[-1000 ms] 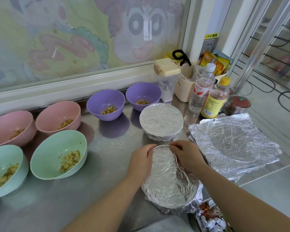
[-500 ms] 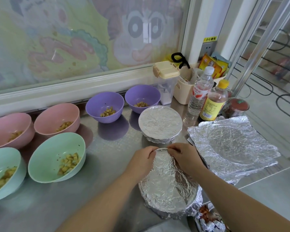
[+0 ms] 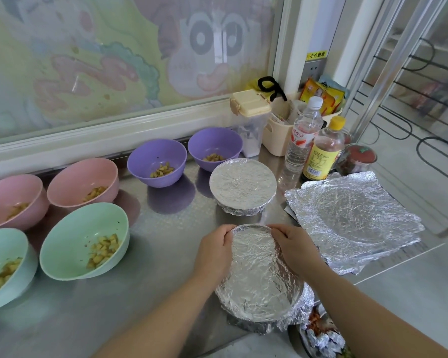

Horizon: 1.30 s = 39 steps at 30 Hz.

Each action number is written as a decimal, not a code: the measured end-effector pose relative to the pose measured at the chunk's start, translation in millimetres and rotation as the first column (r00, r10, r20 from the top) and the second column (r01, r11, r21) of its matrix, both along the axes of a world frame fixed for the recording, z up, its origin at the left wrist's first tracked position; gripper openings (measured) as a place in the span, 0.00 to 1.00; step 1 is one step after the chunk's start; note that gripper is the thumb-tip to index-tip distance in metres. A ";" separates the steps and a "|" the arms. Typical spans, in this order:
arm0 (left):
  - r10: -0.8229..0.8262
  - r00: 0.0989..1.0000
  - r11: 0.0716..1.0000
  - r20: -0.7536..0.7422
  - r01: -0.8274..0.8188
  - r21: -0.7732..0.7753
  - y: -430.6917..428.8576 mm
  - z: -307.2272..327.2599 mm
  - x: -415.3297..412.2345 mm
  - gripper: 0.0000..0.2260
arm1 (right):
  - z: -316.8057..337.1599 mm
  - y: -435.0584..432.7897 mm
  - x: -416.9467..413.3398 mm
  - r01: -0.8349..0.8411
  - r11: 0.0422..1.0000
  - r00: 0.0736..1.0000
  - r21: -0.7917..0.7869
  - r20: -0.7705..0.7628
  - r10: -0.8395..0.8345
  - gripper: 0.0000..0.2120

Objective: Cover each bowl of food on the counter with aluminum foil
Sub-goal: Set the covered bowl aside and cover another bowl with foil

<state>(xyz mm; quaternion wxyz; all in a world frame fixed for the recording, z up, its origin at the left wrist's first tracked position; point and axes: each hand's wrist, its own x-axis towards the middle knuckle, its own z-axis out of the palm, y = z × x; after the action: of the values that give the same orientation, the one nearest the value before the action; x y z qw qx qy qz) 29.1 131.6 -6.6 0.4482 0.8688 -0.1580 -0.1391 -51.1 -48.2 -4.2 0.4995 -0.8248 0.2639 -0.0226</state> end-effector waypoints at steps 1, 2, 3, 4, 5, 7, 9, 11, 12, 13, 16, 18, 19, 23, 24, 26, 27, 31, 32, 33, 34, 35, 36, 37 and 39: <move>-0.001 1.000 1.000 0.003 0.001 0.001 0.0 0.3 0.2 0.12 | -1.5 -0.8 0.5 0.006 1.000 1.000 -0.011 -0.008 -0.006 0.13; -0.002 1.000 1.000 0.003 0.002 0.002 -0.1 0.3 0.8 0.12 | -2.0 -2.0 1.4 0.003 1.000 1.000 -0.030 -0.025 -0.004 0.13; -0.004 1.000 1.000 0.002 0.004 0.001 0.0 0.0 1.4 0.12 | -1.3 -3.2 3.7 -0.021 0.998 0.999 -0.064 -0.046 0.018 0.13; -0.008 1.000 1.000 0.003 0.008 -0.004 0.2 -0.4 2.2 0.12 | -0.1 -4.1 6.5 -0.063 0.991 0.996 -0.119 -0.063 0.056 0.13; -0.013 1.000 1.000 0.005 0.013 -0.012 0.6 -0.8 2.9 0.12 | 1.5 -4.9 10.2 -0.106 0.978 0.993 -0.181 -0.079 0.093 0.13; -0.027 1.000 0.999 0.004 0.027 -0.023 1.0 -1.1 3.7 0.12 | 5.4 -5.1 19.0 -0.165 0.955 0.986 -0.246 -0.077 0.150 0.11; -0.041 0.999 0.999 0.002 0.041 -0.022 1.0 -1.1 3.2 0.12 | 7.8 -6.0 28.9 -0.237 0.936 0.971 -0.259 -0.086 0.222 0.09; -0.046 0.999 0.999 -0.005 0.046 -0.022 0.8 -0.5 2.7 0.12 | 6.4 -7.2 34.1 -0.290 0.918 0.957 -0.270 -0.112 0.269 0.10; -0.045 0.999 0.999 -0.010 0.045 -0.024 0.5 -0.1 2.7 0.12 | 5.5 -7.5 34.6 -0.297 0.916 0.954 -0.268 -0.109 0.278 0.10; -0.045 0.999 0.999 -0.011 0.045 -0.025 0.2 -0.1 2.6 0.12 | 4.2 -8.1 34.5 -0.300 0.915 0.954 -0.269 -0.104 0.281 0.10; -0.047 0.999 0.999 -0.005 0.046 -0.015 -0.1 -0.4 1.5 0.12 | 1.4 -9.8 34.2 -0.319 0.901 0.948 -0.294 -0.117 0.297 0.10; -0.047 0.999 0.999 -0.004 0.047 -0.015 0.9 0.3 1.0 0.12 | 6.2 -11.6 39.6 -0.366 0.885 0.930 -0.289 -0.148 0.337 0.10; -0.048 0.999 0.999 -0.002 0.048 -0.018 1.5 0.6 1.2 0.12 | 9.9 -12.4 43.6 -0.396 0.878 0.918 -0.270 -0.155 0.366 0.10; -0.061 0.998 0.998 0.010 0.061 -0.014 0.2 2.1 1.6 0.12 | 22.1 -11.7 61.7 -0.550 0.829 0.822 -0.105 -0.246 0.514 0.09; -0.062 0.998 0.998 0.004 0.062 -0.014 -0.6 1.8 1.6 0.12 | 22.5 -10.5 64.5 -0.574 0.816 0.794 -0.067 -0.290 0.534 0.08; -0.062 0.998 0.998 -0.018 0.061 -0.019 -1.1 1.1 1.2 0.12 | 21.7 -9.6 68.1 -0.611 0.790 0.746 -0.053 -0.375 0.551 0.17; -0.065 0.998 0.998 -0.028 0.064 -0.018 -0.7 0.7 0.9 0.12 | 22.6 -8.7 68.6 -0.624 0.780 0.723 -0.038 -0.407 0.558 0.22; -0.084 0.996 0.996 -0.014 0.084 0.013 0.5 2.5 0.5 0.12 | 26.1 -5.3 66.1 -0.639 0.769 0.708 -0.007 -0.398 0.584 0.23; -0.085 0.996 0.996 -0.016 0.086 0.016 0.2 2.9 0.8 0.12 | 25.6 -4.4 65.3 -0.643 0.766 0.712 -0.024 -0.387 0.586 0.23; -0.088 0.996 0.996 -0.017 0.088 0.022 0.4 3.7 0.7 0.12 | 23.9 -3.6 64.7 -0.643 0.764 0.719 -0.042 -0.377 0.584 0.23; -0.090 0.996 0.995 -0.019 0.091 0.028 0.4 3.8 0.7 0.12 | 21.6 -3.0 64.1 -0.639 0.767 0.728 -0.057 -0.365 0.580 0.23; -0.094 0.995 0.995 -0.020 0.095 0.032 0.4 4.1 0.6 0.12 | 19.8 -2.5 63.3 -0.634 0.770 0.736 -0.069 -0.360 0.574 0.23; -0.097 0.995 0.995 -0.023 0.098 0.036 0.7 3.9 0.3 0.12 | 17.8 -2.2 63.0 -0.630 0.772 0.742 -0.078 -0.354 0.569 0.23; -0.100 0.995 0.994 -0.022 0.101 0.039 0.8 4.3 0.2 0.12 | 17.4 -1.7 61.9 -0.626 0.775 0.747 -0.087 -0.352 0.564 0.24; -0.107 0.994 0.994 -0.013 0.108 0.031 0.4 6.3 1.9 0.12 | 17.8 -1.1 60.7 -0.606 0.790 0.767 -0.097 -0.334 0.547 0.25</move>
<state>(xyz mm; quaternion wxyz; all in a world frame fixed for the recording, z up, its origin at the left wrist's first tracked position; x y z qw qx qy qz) 31.0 132.0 -0.4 0.4272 0.8652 -0.1998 -0.1706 9.7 -49.2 13.6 0.3529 -0.9057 0.0627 0.2265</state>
